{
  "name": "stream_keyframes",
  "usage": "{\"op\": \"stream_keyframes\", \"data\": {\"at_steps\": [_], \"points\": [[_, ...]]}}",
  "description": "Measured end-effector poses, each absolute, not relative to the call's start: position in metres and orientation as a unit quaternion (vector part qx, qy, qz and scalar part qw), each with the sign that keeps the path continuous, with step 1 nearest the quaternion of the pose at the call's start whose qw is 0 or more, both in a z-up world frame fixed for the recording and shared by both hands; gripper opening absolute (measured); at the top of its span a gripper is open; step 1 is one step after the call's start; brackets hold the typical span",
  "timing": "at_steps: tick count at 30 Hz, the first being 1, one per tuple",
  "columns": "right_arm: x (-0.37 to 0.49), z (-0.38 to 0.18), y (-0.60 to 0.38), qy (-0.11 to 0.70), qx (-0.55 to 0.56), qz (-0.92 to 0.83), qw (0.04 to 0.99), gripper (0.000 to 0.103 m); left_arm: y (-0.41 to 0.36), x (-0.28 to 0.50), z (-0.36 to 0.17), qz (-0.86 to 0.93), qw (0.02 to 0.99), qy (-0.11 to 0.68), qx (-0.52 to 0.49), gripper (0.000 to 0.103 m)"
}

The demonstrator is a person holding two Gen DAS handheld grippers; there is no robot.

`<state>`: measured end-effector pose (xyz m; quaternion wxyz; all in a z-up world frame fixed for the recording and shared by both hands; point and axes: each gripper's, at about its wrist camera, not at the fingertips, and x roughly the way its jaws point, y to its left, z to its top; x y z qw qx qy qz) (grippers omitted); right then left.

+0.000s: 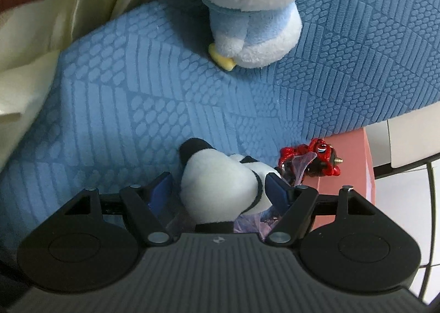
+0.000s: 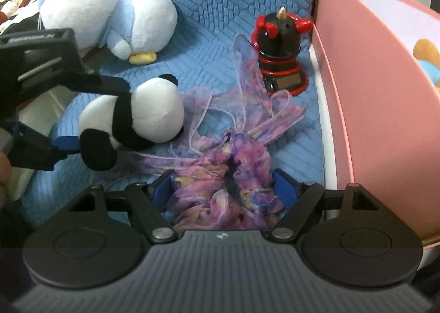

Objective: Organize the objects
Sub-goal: 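Lift the panda and scarf and carry both toward the pink box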

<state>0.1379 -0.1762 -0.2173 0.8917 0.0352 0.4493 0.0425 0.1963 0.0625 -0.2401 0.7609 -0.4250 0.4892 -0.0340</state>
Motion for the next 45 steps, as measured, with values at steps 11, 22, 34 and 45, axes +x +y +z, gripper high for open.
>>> {"op": "stream_keyframes", "data": {"at_steps": [11, 22, 34, 45], "points": [[0.136, -0.211, -0.175, 0.431, 0.013, 0.042, 0.901, 0.049, 0.057, 0.202, -0.245, -0.036, 0.758, 0.487, -0.433, 0.077], [0.131, -0.205, -0.176, 0.428, 0.023, 0.044, 0.902, 0.021, 0.052, 0.199, -0.229, -0.048, 0.793, 0.459, -0.398, 0.060], [0.125, -0.195, -0.182, 0.415, 0.041, 0.035, 0.908, 0.021, 0.051, 0.190, -0.208, -0.055, 0.820, 0.440, -0.361, 0.055], [0.109, -0.174, -0.188, 0.420, 0.074, 0.040, 0.904, 0.021, 0.042, 0.161, -0.182, -0.071, 0.853, 0.424, -0.295, 0.054]]}}
